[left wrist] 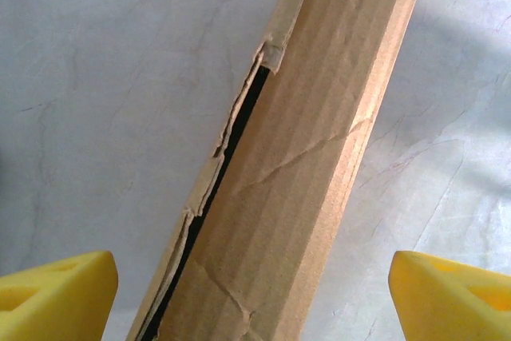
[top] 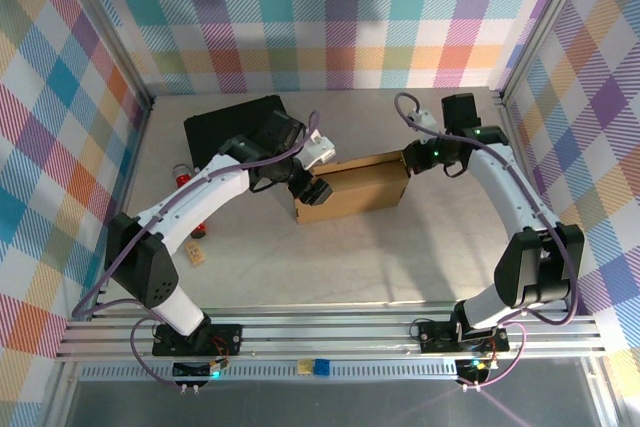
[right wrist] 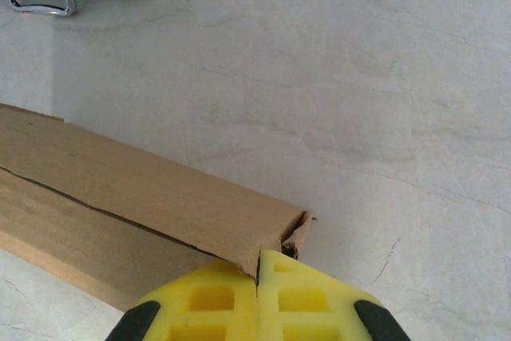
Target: Fold the paper box
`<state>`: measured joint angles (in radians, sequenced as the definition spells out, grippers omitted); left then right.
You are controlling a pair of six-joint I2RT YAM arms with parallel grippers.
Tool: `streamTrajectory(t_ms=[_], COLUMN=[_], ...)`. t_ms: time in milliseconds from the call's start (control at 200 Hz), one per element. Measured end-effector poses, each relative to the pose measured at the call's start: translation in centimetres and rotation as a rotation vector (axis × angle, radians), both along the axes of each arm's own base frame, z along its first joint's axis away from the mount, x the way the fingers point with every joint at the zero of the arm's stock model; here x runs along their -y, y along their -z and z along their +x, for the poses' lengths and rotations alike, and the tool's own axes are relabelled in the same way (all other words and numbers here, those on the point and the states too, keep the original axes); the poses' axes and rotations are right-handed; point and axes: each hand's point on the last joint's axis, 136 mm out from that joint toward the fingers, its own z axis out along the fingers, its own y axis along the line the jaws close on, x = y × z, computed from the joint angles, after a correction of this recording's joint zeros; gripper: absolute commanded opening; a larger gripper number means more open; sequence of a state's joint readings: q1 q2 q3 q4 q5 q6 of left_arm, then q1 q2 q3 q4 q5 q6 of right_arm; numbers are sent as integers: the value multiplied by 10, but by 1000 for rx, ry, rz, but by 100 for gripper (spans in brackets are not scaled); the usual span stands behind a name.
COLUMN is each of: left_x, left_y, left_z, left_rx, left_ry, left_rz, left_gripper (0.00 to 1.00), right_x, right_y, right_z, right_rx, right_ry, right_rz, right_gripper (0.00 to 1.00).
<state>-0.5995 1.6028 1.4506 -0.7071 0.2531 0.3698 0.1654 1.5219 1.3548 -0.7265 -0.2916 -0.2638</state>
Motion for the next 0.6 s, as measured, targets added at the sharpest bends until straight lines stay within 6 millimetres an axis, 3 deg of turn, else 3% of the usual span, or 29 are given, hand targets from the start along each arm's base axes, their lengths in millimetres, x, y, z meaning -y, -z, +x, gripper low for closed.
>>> streamTrajectory(t_ms=[270, 415, 600], left_x=[-8, -20, -43], left_y=[-21, -29, -38], left_z=[1, 8, 13], left_rx=[-27, -93, -177], left_ry=[-160, -321, -524], left_rz=[-70, -115, -158], left_gripper=[84, 70, 60], right_x=[-9, -12, -16], right_y=[0, 1, 1], right_z=[4, 14, 26], right_rx=[-11, 3, 23], right_ry=[41, 65, 81], right_rz=[1, -7, -12], right_gripper=[0, 0, 0])
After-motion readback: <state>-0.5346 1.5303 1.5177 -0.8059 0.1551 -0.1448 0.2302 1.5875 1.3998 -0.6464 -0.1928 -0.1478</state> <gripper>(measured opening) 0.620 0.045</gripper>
